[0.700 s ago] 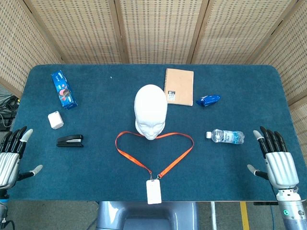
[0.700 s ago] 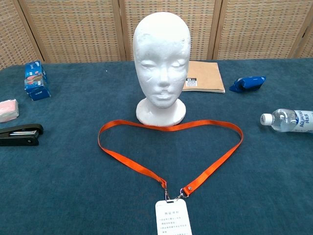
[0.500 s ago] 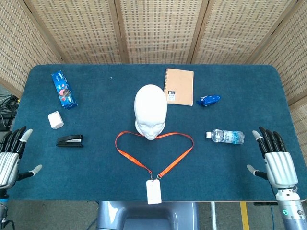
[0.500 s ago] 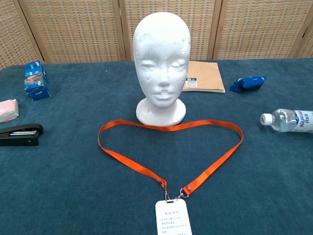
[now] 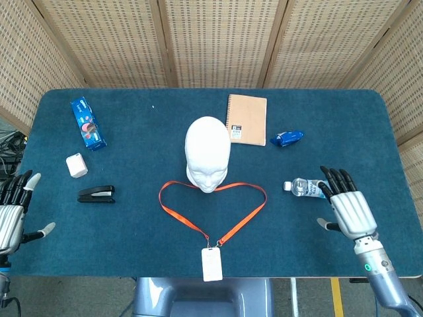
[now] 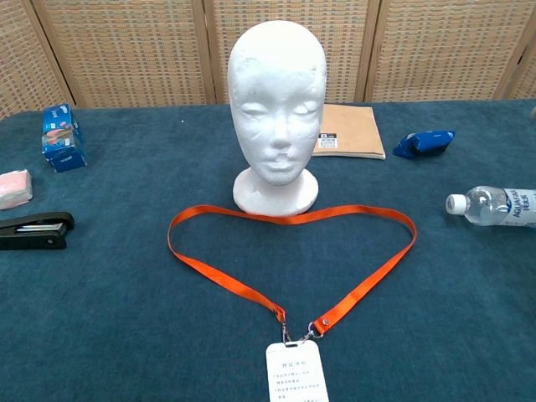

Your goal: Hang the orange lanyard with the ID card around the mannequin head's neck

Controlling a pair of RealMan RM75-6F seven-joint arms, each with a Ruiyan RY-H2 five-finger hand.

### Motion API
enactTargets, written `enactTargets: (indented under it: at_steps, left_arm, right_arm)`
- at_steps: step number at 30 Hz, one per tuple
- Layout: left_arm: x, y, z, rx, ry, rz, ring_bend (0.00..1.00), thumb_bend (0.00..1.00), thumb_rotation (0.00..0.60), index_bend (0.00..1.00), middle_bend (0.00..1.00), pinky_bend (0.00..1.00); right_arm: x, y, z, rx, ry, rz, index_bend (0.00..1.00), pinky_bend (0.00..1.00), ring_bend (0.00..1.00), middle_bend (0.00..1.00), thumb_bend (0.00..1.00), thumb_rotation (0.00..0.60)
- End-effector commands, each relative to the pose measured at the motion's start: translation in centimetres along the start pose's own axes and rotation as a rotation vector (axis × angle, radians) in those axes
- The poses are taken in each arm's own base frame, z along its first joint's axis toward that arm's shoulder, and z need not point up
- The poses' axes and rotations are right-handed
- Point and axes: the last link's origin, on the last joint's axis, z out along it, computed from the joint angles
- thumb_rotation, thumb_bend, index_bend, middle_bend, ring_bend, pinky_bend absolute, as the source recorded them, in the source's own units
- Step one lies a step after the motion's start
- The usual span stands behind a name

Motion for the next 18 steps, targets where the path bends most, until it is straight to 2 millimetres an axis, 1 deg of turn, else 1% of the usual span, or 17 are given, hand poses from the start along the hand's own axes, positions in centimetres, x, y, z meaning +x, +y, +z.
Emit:
enactTargets:
  at_steps: [1,3,6,9,15,18]
  left_arm:
    - [-0.3,-0.1,0.4,0.007,-0.012,0.006,0.00,0.00,0.600,0.00,0.00,0.00]
    - [-0.5,-0.1,0.6,0.013,-0.020,0.009,0.00,0.00,0.600,0.00,0.00,0.00]
    - [-0.8,-0.3,0.9,0.023,-0.030,0.010,0.00,0.00,0.600,0.00,0.00,0.00]
    - [-1.0,-0.4,1.2,0.033,-0.041,0.009,0.00,0.00,0.600,0.00,0.00,0.00]
    - [-1.4,-0.6,1.7,0.044,-0.058,0.010,0.00,0.00,0.600,0.00,0.00,0.00]
    - [-1.6,-0.7,1.9,0.051,-0.065,0.011,0.00,0.00,0.600,0.00,0.00,0.00]
  right_arm:
    - [0.4,-2.8,5.5,0.070,-0.070,0.000,0.38,0.00,0.00,0.00,0.16,0.600]
    - [-0.2,-3.8,7.3,0.079,-0.115,0.032,0.40,0.00,0.00,0.00,0.25,0.600]
    - [-1.0,-5.2,9.4,0.081,-0.168,0.071,0.40,0.00,0.00,0.00,0.32,0.600]
    - [-1.9,-6.3,11.2,0.085,-0.201,0.063,0.41,0.00,0.00,0.00,0.38,0.600]
    - [-3.6,-8.2,13.8,0.074,-0.239,0.015,0.43,0.00,0.00,0.00,0.45,0.600]
    - [-4.3,-9.1,14.8,0.070,-0.250,-0.005,0.43,0.00,0.00,0.00,0.49,0.600]
